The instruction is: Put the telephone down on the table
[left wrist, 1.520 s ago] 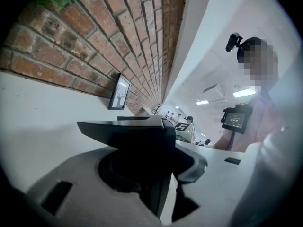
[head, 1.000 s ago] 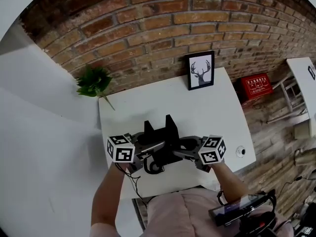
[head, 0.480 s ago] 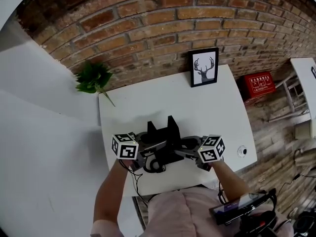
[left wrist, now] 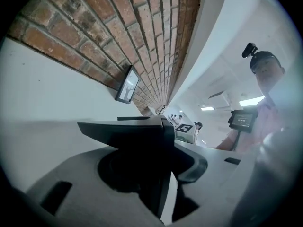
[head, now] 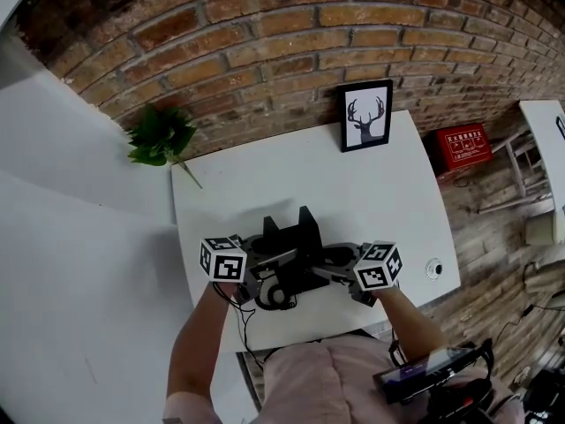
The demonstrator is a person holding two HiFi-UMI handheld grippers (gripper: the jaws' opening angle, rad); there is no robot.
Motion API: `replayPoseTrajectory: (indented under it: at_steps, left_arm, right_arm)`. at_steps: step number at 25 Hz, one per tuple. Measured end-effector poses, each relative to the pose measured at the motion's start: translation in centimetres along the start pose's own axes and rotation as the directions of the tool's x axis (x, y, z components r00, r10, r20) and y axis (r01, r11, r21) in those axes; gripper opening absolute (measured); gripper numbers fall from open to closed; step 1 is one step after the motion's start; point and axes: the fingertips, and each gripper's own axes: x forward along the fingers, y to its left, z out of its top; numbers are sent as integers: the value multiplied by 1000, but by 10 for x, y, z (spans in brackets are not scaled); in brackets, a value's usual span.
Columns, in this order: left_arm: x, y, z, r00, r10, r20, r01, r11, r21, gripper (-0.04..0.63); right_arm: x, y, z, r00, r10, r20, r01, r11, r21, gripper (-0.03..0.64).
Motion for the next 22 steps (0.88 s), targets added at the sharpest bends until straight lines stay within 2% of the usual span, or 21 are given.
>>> replayPoseTrajectory:
  at_steps: [22]
  left_arm:
    - [7,28,0,1000,-20,3,20,986,-166,179]
  right_arm:
    - [4,-16,0,1000,-22,7,21,992,121,187]
